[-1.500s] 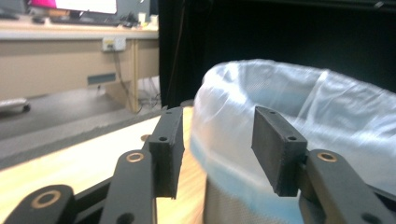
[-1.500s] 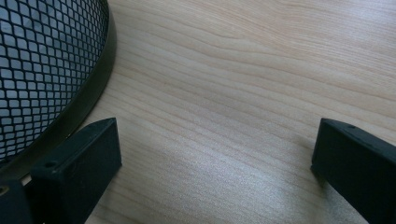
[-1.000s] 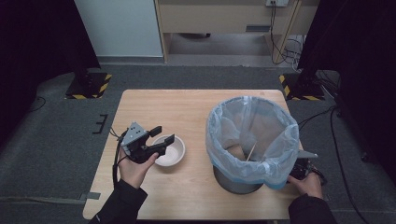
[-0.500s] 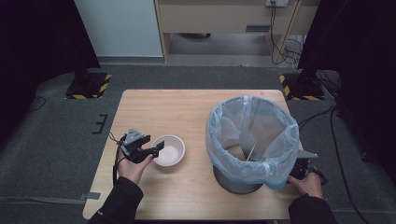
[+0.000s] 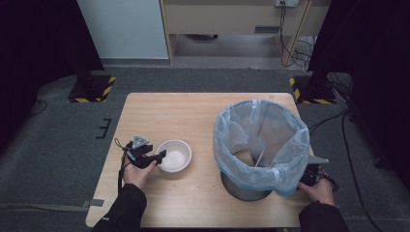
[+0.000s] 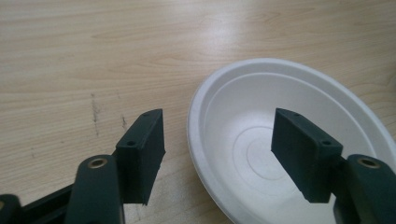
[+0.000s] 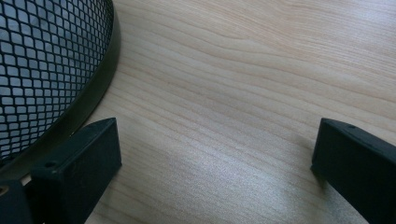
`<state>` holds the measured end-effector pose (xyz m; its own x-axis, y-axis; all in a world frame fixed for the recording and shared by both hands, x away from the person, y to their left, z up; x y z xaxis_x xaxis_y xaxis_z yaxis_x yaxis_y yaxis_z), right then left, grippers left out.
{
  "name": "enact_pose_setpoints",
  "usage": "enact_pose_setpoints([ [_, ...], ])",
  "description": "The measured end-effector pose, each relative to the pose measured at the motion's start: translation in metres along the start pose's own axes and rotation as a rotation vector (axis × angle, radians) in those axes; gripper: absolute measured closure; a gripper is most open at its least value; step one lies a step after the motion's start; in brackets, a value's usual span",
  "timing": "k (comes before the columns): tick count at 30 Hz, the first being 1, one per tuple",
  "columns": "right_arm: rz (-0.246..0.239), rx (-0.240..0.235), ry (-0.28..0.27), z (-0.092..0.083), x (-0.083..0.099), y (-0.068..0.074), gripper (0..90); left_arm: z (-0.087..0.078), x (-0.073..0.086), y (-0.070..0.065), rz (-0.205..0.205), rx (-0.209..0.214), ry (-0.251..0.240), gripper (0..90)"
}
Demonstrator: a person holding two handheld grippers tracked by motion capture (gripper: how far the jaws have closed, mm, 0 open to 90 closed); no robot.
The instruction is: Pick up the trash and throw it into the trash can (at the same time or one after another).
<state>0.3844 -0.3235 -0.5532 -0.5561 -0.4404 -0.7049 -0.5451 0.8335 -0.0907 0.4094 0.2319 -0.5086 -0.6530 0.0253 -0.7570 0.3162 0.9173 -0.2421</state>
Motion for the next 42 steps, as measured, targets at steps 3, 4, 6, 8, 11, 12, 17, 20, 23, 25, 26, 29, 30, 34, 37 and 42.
enact_pose_setpoints([
  [3,0.0,0.0,0.0,0.0,0.0,0.0,1.5,0.005,0.003,0.002,-0.008,-0.006,0.024,37.1],
  [4,0.0,0.0,0.0,0.0,0.0,0.0,1.5,0.006,0.004,0.003,-0.007,-0.008,0.029,38.9],
  [6,0.0,0.0,0.0,0.0,0.0,0.0,1.5,0.008,0.005,0.006,-0.014,-0.013,0.041,41.0],
  [8,0.0,0.0,0.001,0.0,0.0,0.0,1.5,0.008,0.006,0.01,-0.032,-0.013,0.048,45.0],
  [11,0.0,0.0,0.0,0.0,0.0,0.0,1.5,0.009,0.006,0.014,-0.053,-0.007,0.057,48.4],
  [12,0.0,0.0,0.0,0.0,0.0,0.0,1.5,0.009,0.007,0.015,-0.061,-0.004,0.071,52.0],
  [17,0.0,0.0,0.0,0.0,0.0,0.0,1.5,0.011,0.007,0.01,-0.074,0.022,0.098,64.7],
  [20,0.0,0.0,0.0,0.0,0.0,0.0,1.5,0.011,0.006,0.008,-0.076,0.018,0.103,71.4],
  [23,0.003,-0.001,0.002,0.0,0.0,0.0,1.5,0.01,0.005,0.007,-0.08,0.02,0.108,76.2],
  [25,0.003,-0.001,0.002,0.0,0.0,0.0,1.5,0.009,0.004,0.006,-0.085,0.026,0.103,77.9],
  [26,0.0,0.0,0.0,0.0,0.0,0.0,1.5,0.008,0.003,0.006,-0.086,0.031,0.099,79.5],
  [29,0.0,0.0,0.0,0.0,0.0,0.0,1.5,0.003,-0.002,-0.001,-0.075,0.053,0.071,81.1],
  [30,0.0,0.0,0.0,0.0,0.0,0.0,1.5,0.003,-0.002,-0.001,-0.075,0.053,0.071,81.7],
  [34,-0.001,0.0,0.0,0.0,0.0,0.0,1.5,-0.006,-0.011,-0.013,-0.049,0.076,0.024,83.1],
  [37,0.0,0.0,0.0,0.0,0.0,0.0,1.6,-0.01,-0.014,-0.018,-0.031,0.078,0.013,83.7],
  [42,0.0,0.0,0.0,0.0,0.0,0.0,1.5,-0.023,-0.023,-0.025,-0.019,0.105,-0.034,83.7],
])
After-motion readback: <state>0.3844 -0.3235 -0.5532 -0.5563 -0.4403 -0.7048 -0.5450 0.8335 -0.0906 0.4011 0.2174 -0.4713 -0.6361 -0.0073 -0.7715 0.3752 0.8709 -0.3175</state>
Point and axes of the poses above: each handheld gripper's, and its own axes: z roughly forward along the jaws, x roughly out of its underside, y roughly to its left, the point moved 2 cm from there along z, roughly forward along the jaws, and after that the axes turned 8 degrees about -z, right-handed, at the moved point
